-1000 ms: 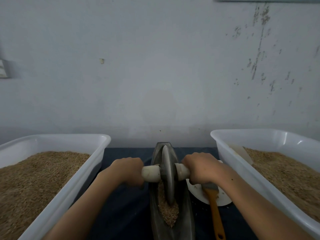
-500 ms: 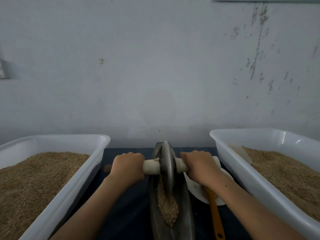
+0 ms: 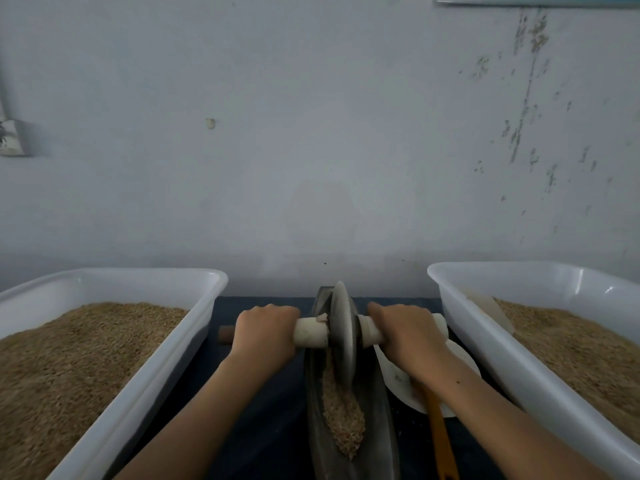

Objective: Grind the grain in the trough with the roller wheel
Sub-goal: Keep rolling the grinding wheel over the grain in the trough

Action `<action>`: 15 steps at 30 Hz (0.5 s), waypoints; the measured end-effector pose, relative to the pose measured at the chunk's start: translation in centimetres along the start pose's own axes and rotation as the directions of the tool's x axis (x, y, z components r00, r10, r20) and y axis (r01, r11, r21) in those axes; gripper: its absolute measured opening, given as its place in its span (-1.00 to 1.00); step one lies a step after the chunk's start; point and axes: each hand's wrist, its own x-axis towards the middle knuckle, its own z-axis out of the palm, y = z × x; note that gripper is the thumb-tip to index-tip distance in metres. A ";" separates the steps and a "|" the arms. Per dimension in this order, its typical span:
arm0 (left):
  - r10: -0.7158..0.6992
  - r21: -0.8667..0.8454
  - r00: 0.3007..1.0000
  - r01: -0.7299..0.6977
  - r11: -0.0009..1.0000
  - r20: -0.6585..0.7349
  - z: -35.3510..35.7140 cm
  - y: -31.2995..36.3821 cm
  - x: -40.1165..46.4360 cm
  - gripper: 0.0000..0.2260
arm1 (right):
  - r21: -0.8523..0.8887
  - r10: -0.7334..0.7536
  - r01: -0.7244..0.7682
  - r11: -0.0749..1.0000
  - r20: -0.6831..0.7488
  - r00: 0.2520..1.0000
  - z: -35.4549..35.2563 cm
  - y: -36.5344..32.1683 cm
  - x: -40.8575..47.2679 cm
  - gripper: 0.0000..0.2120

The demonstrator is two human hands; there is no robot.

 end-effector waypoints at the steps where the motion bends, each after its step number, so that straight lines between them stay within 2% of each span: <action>1: -0.001 -0.009 1.000 0.001 1.000 -0.026 0.1 0.0 -0.1 -0.83 | -0.006 0.000 0.000 1.000 -0.030 1.000 0.2 -0.1 0.0 -0.87; 3: -0.003 -0.005 0.999 0.002 1.000 -0.052 0.2 0.0 -0.4 -0.83 | -0.002 -0.005 0.005 1.000 -0.018 1.000 0.1 -0.1 -0.1 -0.88; 5: 0.008 0.009 1.000 -0.008 1.000 -0.001 0.1 -0.1 -0.4 -0.80 | 0.002 -0.015 0.015 1.000 0.051 0.999 -0.6 0.0 -0.1 -0.87; 7: 0.032 0.014 0.990 -0.034 0.999 0.140 -0.3 -0.3 -0.1 -0.74 | -0.008 -0.041 0.043 0.999 0.169 0.985 -1.4 0.2 -0.1 -0.85; 9: 0.048 -0.020 0.952 -0.044 0.999 0.302 -1.0 -0.6 0.1 -0.65 | -0.005 -0.075 0.079 0.997 0.280 0.957 -2.1 0.2 -0.2 -0.84; 11: 0.058 -0.053 0.915 -0.040 0.998 0.400 -1.3 -0.7 0.0 -0.59 | 0.009 -0.091 0.093 0.996 0.343 0.935 -2.6 0.2 -0.3 -0.83; 15: 0.043 -0.039 0.926 -0.031 0.999 0.375 -1.2 -0.7 -0.1 -0.61 | 0.005 -0.080 0.082 0.997 0.324 0.943 -2.4 0.1 -0.2 -0.85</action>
